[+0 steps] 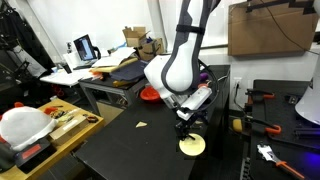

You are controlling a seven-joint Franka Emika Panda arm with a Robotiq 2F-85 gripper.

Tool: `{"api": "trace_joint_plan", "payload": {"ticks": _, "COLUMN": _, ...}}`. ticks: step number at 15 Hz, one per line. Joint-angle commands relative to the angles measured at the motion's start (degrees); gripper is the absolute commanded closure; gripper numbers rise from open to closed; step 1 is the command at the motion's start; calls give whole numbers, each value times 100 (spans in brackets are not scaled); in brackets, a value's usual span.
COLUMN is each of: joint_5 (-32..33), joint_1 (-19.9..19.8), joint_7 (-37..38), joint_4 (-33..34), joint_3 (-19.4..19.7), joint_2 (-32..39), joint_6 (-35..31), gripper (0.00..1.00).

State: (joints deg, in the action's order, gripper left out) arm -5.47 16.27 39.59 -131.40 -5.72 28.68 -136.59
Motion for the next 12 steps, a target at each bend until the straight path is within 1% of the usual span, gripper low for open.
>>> {"api": "trace_joint_plan", "payload": {"ticks": 1, "joint_5": -261, "joint_1": -40, "joint_7": -341, "joint_4": 109, "joint_3": -167, "joint_2": 36, "joint_6": 30, "gripper": 0}}
{"api": "trace_joint_plan", "payload": {"ticks": 12, "joint_5": -656, "joint_1": 20, "joint_7": -908, "joint_4": 295, "joint_3": -395, "joint_2": 122, "joint_6": 53, "gripper": 0}}
